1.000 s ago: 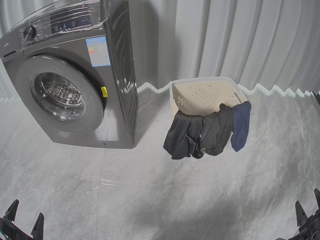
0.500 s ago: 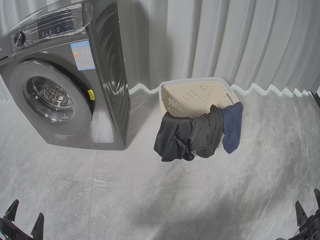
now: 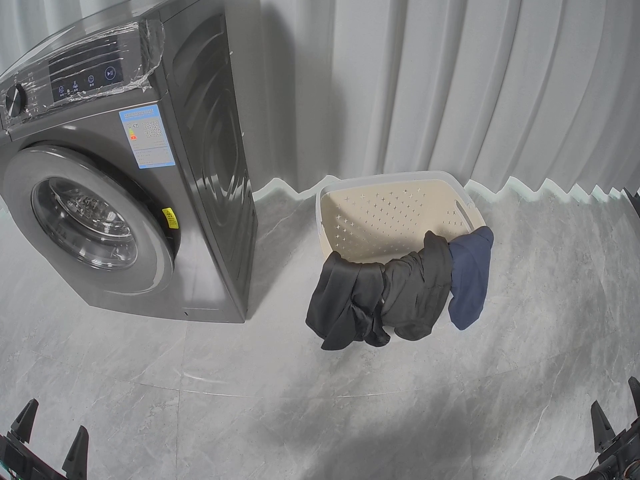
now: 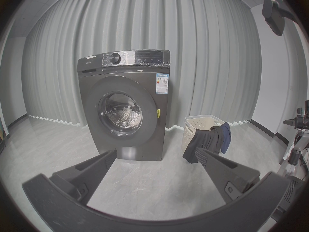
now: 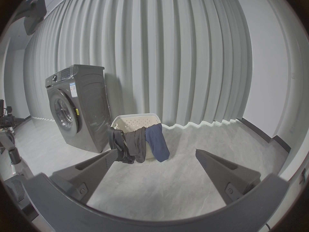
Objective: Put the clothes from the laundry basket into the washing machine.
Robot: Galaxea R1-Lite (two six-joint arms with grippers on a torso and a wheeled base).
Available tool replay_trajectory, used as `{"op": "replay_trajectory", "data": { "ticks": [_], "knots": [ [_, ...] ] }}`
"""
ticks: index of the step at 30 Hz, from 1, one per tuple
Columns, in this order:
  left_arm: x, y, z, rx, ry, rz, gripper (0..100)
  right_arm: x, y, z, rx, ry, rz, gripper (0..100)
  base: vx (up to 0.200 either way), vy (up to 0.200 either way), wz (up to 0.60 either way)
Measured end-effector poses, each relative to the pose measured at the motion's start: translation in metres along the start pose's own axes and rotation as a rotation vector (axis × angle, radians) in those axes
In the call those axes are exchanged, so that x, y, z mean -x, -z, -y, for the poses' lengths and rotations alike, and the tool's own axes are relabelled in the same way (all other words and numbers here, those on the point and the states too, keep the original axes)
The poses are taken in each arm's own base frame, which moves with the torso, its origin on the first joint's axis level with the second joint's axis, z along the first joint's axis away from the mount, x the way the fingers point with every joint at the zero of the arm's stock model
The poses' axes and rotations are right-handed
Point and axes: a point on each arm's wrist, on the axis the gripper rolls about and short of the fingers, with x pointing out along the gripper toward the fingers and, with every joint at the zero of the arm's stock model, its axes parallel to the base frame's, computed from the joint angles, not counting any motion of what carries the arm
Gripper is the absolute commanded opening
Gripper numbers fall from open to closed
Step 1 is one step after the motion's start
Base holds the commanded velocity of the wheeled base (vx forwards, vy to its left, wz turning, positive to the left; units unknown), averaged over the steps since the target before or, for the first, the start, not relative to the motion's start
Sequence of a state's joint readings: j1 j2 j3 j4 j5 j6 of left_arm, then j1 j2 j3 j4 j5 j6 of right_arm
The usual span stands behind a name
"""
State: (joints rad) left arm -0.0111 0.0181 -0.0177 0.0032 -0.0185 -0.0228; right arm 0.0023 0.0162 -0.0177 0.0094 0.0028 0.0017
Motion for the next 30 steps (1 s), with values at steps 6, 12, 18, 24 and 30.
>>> {"op": "replay_trajectory", "data": {
  "ticks": [6,12,18,24,30],
  "knots": [
    [0.0000,0.0000,0.0000,0.001,-0.001,0.000,100,0.0000,0.0000,0.0000,0.001,-0.001,0.000,100,0.000,0.000,0.00],
    [0.0000,0.0000,0.0000,0.003,0.000,0.000,100,0.0000,0.0000,0.0000,0.002,-0.001,0.000,100,0.000,0.000,0.00],
    [0.0000,0.0000,0.0000,0.002,0.000,0.000,100,0.0000,0.0000,0.0000,0.001,0.000,0.000,100,0.133,0.000,0.00],
    [0.0000,0.0000,0.0000,0.001,0.000,0.000,100,0.0000,0.0000,0.0000,0.001,0.000,0.000,100,0.200,0.000,0.00],
    [0.0000,0.0000,0.0000,0.001,-0.001,0.000,100,0.0000,0.0000,0.0000,0.001,0.000,0.000,100,0.067,0.000,0.00]
  ]
}}
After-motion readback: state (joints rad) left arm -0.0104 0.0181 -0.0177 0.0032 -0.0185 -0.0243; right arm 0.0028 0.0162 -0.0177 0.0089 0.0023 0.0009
